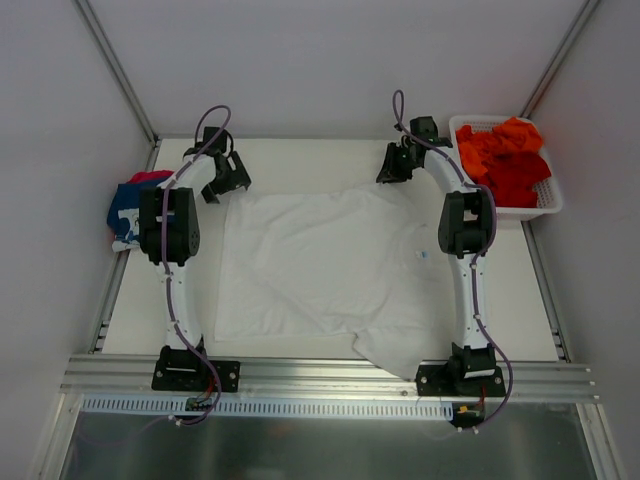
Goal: Fold and stack the t-shirts
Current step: Flatten the tshirt out, then fold the tshirt
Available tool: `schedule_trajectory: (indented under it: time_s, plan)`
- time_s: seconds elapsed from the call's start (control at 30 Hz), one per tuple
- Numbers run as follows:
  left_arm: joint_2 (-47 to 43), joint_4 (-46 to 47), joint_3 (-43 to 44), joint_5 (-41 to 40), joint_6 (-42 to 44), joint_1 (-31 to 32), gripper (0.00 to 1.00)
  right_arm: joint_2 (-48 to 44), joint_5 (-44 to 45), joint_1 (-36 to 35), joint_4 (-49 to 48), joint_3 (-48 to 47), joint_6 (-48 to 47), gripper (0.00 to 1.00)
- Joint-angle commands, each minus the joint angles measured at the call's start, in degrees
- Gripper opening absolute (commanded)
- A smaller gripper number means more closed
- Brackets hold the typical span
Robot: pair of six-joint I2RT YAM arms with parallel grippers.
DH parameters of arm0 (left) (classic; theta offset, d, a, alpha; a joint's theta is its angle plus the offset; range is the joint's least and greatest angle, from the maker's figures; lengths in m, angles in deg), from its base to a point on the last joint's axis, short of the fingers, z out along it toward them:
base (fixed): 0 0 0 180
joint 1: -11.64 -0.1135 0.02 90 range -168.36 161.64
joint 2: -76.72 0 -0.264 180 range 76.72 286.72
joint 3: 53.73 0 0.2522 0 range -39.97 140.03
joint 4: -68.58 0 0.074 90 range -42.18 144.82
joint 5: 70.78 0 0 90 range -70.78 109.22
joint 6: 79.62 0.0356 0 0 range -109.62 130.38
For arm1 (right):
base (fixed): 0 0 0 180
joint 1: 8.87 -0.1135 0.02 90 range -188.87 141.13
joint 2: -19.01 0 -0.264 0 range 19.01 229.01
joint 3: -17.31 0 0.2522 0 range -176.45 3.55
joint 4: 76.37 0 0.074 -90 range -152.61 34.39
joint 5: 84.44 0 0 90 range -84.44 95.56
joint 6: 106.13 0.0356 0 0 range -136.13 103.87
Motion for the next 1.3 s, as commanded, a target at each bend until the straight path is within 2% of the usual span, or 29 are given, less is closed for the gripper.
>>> schedule_trajectory:
  time_s: [0.0,0.13,0.17,0.2,0.27,0.4,0.53,0.67,0.83,1.27]
  plan:
    - [2.04,-1.43,4.44,3.22,0.88,-0.46,0.91,-5.27,-3.28,-0.05,-1.23,1.56,-1.09,0.26]
    - [4.32,-1.52,6.73,7.35,0.88,-0.46,0.8,-6.07,-3.02,-0.32,-0.97,2.36,-2.05,0.25]
    - [4.33,-1.61,6.82,7.45,0.62,-0.46,0.68,-6.15,-2.67,-0.32,-0.88,2.45,-2.14,0.25]
    - [4.42,-1.7,6.65,7.54,0.53,-0.46,0.6,-6.24,-2.49,-0.32,-0.79,2.54,-2.32,0.25]
    - [4.24,-1.7,6.03,8.15,0.44,-0.46,0.54,-6.24,-2.14,-0.32,-0.79,2.45,-2.41,0.24]
    - [3.63,-1.7,4.72,8.07,0.7,-0.46,0.2,-5.72,-2.14,-0.32,-0.88,2.19,-2.32,0.2]
    - [3.28,-1.96,4.1,7.19,0.88,-0.46,0.0,-5.01,-1.88,-0.41,-1.06,2.36,-2.58,0.06]
    - [2.31,-2.22,3.66,6.4,0.97,-0.46,0.0,-4.84,0.23,-0.49,-1.76,3.33,-3.54,0.0]
    - [-1.29,-2.31,0.41,2.88,0.7,-0.46,0.0,-6.33,1.11,-0.49,-2.73,5.61,-4.6,0.0]
    - [-10.17,-2.22,-7.24,1.03,-0.09,-0.29,0.0,-21.7,5.24,-0.41,-3.69,20.27,-7.59,0.0]
